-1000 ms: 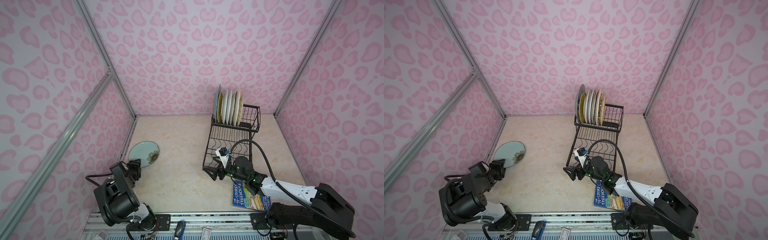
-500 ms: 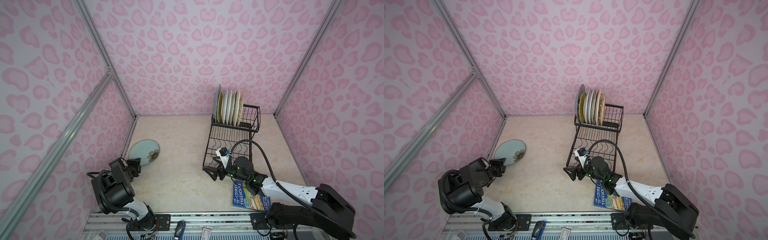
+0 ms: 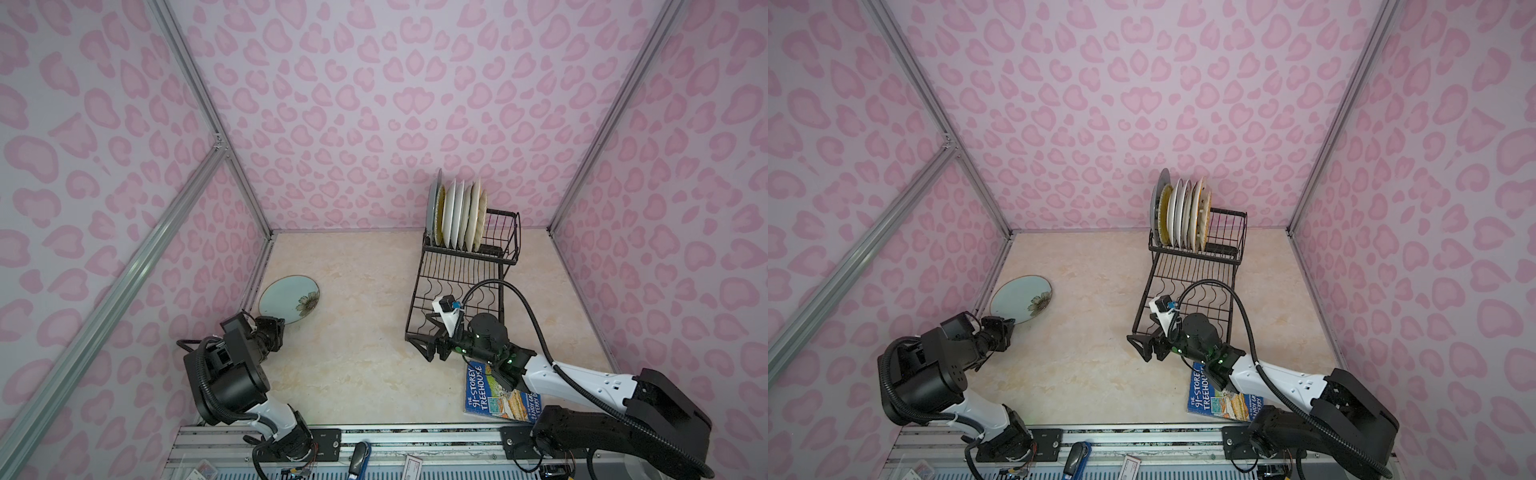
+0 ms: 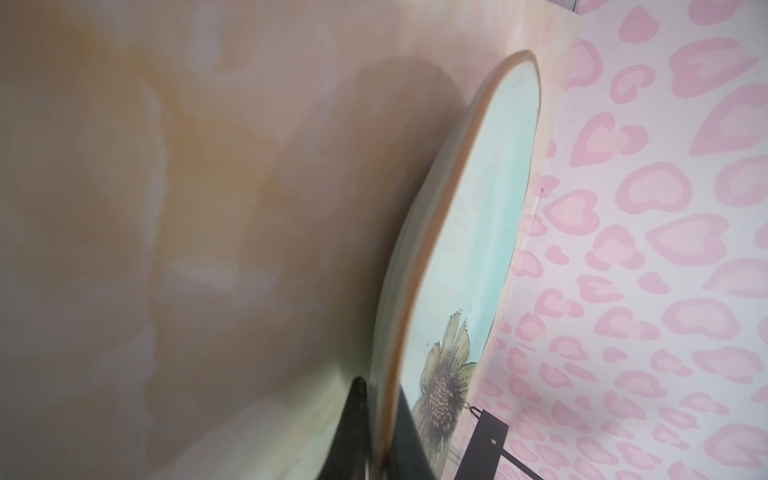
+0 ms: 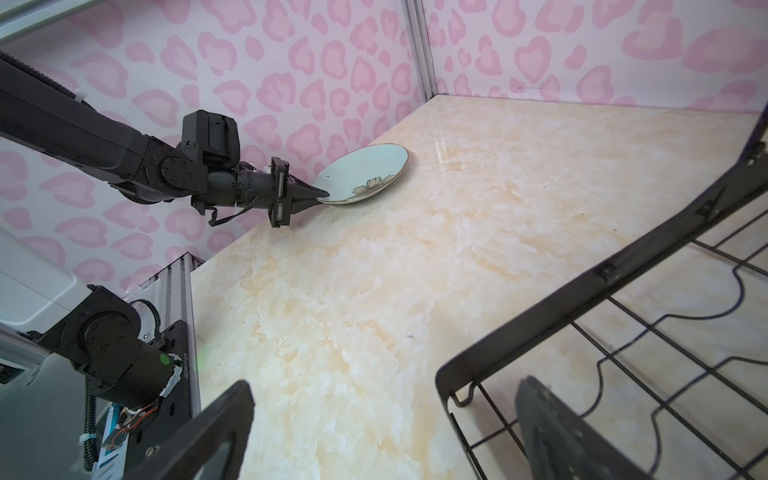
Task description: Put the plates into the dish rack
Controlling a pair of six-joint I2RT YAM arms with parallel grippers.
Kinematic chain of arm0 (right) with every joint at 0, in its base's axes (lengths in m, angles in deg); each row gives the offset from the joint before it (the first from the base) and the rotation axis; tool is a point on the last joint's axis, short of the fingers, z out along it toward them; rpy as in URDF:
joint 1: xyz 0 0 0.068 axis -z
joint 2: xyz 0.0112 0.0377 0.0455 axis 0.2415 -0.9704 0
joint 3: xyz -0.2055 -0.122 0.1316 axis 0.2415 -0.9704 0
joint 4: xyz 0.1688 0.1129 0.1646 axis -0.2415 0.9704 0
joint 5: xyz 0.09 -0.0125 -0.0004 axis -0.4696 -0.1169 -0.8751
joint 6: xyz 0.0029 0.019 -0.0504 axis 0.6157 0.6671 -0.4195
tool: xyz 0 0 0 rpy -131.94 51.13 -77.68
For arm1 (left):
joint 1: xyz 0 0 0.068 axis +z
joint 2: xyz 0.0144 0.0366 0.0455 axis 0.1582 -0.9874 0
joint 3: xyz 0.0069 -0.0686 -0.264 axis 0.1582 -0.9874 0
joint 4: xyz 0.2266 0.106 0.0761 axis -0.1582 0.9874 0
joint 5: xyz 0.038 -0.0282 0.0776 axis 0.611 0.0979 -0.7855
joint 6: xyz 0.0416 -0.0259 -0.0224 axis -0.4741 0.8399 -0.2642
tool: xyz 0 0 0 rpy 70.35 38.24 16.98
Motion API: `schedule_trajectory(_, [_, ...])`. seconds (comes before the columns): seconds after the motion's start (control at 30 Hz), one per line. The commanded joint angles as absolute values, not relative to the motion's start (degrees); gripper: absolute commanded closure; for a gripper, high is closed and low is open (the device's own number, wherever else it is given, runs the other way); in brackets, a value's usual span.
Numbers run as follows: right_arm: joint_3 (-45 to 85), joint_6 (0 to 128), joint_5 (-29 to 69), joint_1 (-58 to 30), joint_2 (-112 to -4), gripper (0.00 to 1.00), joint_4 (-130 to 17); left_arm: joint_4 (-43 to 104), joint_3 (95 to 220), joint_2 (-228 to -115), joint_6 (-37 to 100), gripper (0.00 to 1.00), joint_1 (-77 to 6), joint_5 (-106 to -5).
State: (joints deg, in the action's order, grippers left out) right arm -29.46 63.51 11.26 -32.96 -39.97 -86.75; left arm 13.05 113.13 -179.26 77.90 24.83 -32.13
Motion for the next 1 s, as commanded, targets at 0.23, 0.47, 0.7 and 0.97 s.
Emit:
schedule_trajectory(0.23, [-29.85, 62.78, 11.71, -33.14, -41.97, 0.02, -89.96, 27.53, 113.09, -163.15, 73.54, 0.96, 21.16, -33.85])
schedule_trajectory(0.47, [-33.06, 58.28, 16.92, -34.93, -41.2, 0.02, -96.06, 38.09, 116.28, -154.74, 69.42, 0.96, 17.89, -34.3])
schedule_trajectory(0.7, [-35.02, 44.92, 22.61, -40.11, -40.11, 0.02, -100.26, 49.16, 120.05, -148.58, 65.15, 0.96, 11.64, -35.0])
schedule_trajectory(0.97, [-28.23, 33.37, 30.79, -47.41, -45.87, 0.02, -94.29, 57.64, 122.96, -143.39, 64.85, 0.96, 2.37, -39.35])
